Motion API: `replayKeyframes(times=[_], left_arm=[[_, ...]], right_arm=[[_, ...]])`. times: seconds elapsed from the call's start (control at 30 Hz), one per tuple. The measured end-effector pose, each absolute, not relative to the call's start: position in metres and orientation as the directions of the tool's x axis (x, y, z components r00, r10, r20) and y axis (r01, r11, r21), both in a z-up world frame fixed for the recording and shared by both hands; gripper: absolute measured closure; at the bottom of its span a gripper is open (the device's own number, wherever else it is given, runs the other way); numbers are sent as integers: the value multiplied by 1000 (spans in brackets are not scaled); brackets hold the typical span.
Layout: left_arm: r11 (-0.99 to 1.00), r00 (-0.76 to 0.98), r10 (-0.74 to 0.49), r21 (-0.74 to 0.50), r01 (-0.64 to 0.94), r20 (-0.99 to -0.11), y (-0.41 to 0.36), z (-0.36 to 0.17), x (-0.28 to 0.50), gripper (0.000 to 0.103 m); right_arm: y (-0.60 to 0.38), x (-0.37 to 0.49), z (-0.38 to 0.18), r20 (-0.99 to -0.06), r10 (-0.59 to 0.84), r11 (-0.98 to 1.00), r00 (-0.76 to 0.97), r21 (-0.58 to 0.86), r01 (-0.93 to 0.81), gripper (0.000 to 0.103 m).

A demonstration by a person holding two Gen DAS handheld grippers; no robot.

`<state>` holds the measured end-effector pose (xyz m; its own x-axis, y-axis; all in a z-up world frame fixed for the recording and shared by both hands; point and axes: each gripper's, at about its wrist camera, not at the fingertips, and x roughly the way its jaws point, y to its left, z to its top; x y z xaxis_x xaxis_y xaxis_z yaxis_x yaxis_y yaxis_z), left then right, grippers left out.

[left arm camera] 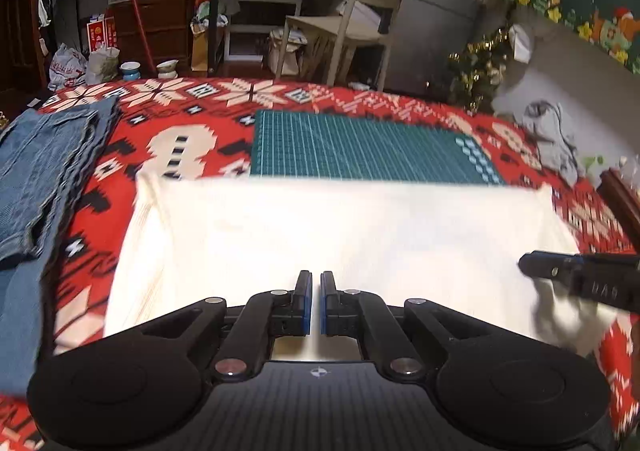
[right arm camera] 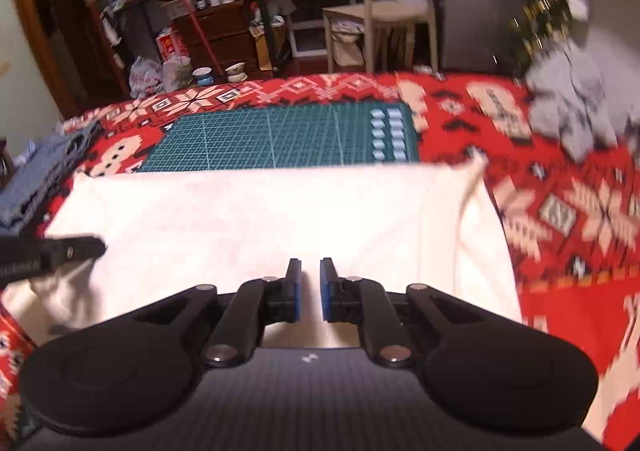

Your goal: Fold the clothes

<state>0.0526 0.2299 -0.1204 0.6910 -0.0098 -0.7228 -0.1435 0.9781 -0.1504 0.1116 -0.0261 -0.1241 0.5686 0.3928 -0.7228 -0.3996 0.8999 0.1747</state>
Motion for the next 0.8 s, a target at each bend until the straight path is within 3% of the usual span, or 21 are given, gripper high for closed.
replayKeyframes(times=[0.13, 0.37, 0.8], left_arm=[[975, 671, -12, -156, -156, -741, 229, -120, 37, 99], [963, 656, -25, -194, -186, -755, 232, -119, 14, 99], [950, 733, 21, -215, -228, -680, 247, -105, 33, 100]], right_arm=[[-46, 101, -122, -737, 403, 908, 542, 250, -335, 93], [-62, 81, -118, -765, 382, 920, 518, 263, -290, 93], [-69, 114, -108, -680, 312, 950, 663, 230, -211, 90]])
